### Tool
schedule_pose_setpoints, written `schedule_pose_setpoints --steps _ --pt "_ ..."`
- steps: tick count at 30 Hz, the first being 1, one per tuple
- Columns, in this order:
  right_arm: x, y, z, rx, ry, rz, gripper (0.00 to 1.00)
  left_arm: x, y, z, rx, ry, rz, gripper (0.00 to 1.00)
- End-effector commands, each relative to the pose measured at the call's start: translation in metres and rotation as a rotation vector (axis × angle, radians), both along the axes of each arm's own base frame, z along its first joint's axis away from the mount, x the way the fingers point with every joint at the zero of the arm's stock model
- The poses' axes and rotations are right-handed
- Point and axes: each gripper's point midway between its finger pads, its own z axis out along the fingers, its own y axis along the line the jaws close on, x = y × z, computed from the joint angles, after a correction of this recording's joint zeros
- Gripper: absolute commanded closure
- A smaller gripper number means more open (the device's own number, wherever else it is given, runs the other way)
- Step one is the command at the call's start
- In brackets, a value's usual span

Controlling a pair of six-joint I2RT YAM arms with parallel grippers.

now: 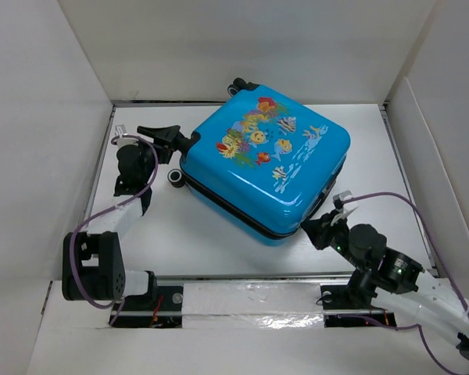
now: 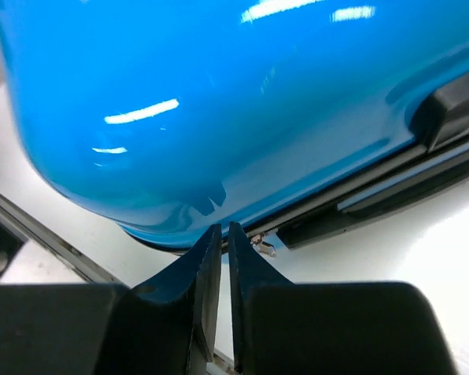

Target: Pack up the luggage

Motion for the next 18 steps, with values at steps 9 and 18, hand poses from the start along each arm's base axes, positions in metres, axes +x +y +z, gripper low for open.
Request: schedule_pose_setpoints --steps 9,18 --pt "0.001 0.011 -0.025 0.014 0.069 0.001 0.57 0.017 -0.024 0.023 0.0 -0.148 -0.119 1.0" --pt "0.012 0.009 -0.043 -0.014 0.1 -0.067 0.56 0.033 -0.025 0.004 -0.014 -0.12 -0.135 1.0"
